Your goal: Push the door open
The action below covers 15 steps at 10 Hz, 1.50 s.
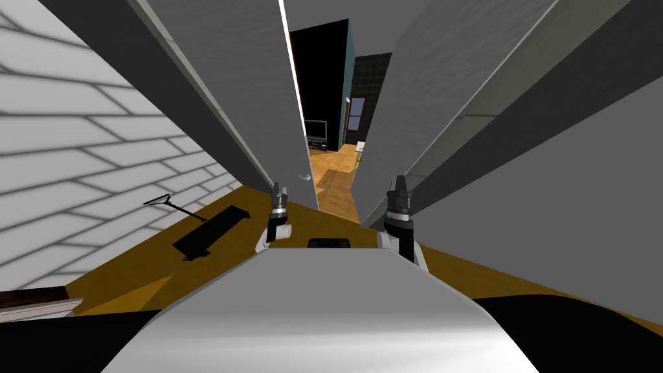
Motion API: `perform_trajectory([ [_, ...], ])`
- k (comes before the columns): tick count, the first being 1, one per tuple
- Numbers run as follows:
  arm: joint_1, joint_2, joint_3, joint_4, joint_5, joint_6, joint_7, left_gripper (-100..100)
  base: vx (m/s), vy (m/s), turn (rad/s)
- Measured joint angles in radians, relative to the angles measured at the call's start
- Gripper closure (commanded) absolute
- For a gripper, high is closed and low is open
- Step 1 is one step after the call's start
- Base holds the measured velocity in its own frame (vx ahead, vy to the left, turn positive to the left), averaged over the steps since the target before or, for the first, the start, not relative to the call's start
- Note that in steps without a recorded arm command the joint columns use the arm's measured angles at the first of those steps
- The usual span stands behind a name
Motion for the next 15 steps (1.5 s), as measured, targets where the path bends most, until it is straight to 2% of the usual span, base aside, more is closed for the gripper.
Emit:
perform_trajectory([
  [3,-0.035,0.006,0.010,0.086,0.001,-0.010,-0.001,-100,0.029,0.082,-0.145],
  [5,-0.048,0.004,0.013,0.123,0.000,-0.008,-0.002,-100,0.028,0.079,-0.081],
  [7,-0.077,0.003,0.019,0.198,-0.001,-0.023,-0.005,-100,0.050,0.113,-0.192],
  [8,-0.080,0.003,0.021,0.222,-0.002,-0.025,-0.005,-100,0.040,0.146,-0.204],
  [10,-0.108,0.004,0.029,0.287,-0.002,-0.031,-0.005,-100,0.024,0.128,-0.126],
  [11,-0.110,0.002,0.029,0.302,-0.003,-0.031,-0.005,-100,0.018,0.070,-0.121],
  [14,-0.146,0.004,0.039,0.388,-0.002,-0.041,-0.005,-100,0.018,0.080,-0.116],
  [15,-0.152,0.004,0.041,0.403,-0.002,-0.037,-0.005,-100,0.024,0.103,-0.195],
])
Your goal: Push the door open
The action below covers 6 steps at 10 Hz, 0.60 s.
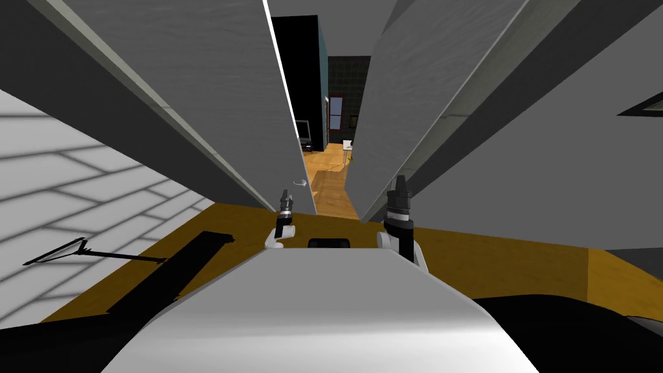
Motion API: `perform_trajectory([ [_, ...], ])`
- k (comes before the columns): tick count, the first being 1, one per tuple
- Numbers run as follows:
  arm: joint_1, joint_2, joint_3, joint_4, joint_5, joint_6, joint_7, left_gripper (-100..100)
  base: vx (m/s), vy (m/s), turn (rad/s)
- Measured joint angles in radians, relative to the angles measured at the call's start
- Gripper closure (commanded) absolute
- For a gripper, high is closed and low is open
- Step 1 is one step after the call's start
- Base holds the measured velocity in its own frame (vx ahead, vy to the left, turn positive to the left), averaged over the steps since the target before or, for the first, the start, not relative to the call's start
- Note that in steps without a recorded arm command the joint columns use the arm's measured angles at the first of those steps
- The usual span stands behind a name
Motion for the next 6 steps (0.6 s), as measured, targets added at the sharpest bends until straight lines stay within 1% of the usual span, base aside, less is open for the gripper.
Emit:
perform_trajectory([
  [1,-0.016,-0.002,0.004,0.034,0.000,-0.002,-0.002,-100,0.019,0.134,-0.184],
  [2,-0.026,-0.004,0.006,0.065,-0.001,-0.008,-0.002,-100,-0.002,0.141,-0.164],
  [3,-0.036,-0.009,0.008,0.096,-0.002,-0.013,-0.004,-100,0.005,0.102,-0.059],
  [4,-0.042,-0.009,0.010,0.118,-0.002,-0.017,-0.005,-100,0.015,0.076,-0.087],
  [6,-0.060,-0.012,0.015,0.170,-0.002,-0.021,-0.004,-100,0.011,0.106,-0.172],
])
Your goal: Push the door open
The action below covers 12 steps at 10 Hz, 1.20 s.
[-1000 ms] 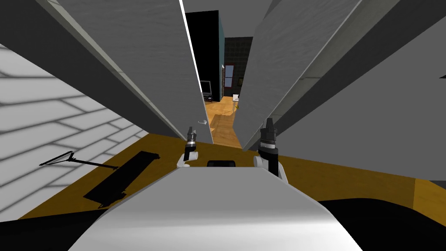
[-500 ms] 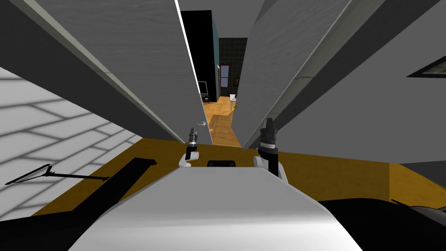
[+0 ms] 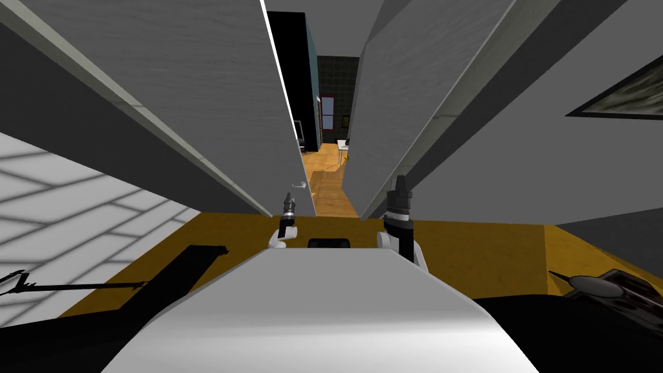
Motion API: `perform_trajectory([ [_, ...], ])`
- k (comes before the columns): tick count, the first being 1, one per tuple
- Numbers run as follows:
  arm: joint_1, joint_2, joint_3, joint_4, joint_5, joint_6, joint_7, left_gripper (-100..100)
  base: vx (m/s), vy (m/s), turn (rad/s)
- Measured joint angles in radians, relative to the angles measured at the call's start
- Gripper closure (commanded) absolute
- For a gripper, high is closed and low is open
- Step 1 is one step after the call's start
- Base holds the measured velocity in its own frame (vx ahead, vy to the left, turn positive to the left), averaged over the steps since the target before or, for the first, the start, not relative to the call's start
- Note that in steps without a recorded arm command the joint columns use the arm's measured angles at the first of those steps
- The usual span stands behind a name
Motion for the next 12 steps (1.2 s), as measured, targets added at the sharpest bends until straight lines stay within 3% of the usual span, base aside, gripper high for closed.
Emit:
perform_trajectory([
  [3,-0.017,-0.004,0.005,0.051,-0.001,0.000,0.001,-100,0.005,0.090,-0.102],
  [12,-0.105,-0.029,0.027,0.277,-0.002,-0.027,-0.004,-100,-0.002,0.106,-0.118],
])
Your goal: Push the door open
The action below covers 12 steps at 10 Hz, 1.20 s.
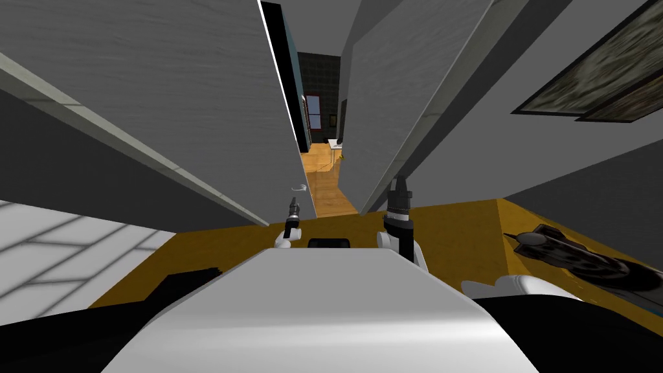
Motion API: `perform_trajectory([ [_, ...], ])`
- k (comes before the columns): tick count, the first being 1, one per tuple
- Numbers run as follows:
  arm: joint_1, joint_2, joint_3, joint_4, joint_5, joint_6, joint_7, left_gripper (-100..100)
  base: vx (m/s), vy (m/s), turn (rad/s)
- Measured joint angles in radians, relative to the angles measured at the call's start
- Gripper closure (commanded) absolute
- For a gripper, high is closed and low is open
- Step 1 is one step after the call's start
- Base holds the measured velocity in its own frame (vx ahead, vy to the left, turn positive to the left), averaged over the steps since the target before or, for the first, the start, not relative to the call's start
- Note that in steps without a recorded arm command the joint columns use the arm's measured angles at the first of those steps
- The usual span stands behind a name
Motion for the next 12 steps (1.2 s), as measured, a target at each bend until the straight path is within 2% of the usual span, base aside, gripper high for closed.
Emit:
perform_trajectory([
  [2,-0.010,-0.009,0.003,0.028,-0.001,0.005,-0.002,-100,0.000,0.075,-0.078],
  [5,-0.036,-0.017,0.010,0.093,0.000,-0.009,-0.003,-100,-0.007,0.057,-0.072],
  [6,-0.037,-0.018,0.010,0.096,0.000,-0.011,-0.004,-100,0.092,0.014,-0.023],
  [7,-0.043,-0.008,0.013,0.108,0.001,-0.016,-0.004,-100,0.177,0.046,-0.029],
  [9,-0.033,0.005,0.014,0.098,0.002,-0.017,-0.005,-100,0.197,0.039,-0.027],
  [12,-0.035,0.011,0.019,0.107,0.005,-0.023,-0.004,-100,0.207,0.045,-0.023],
])
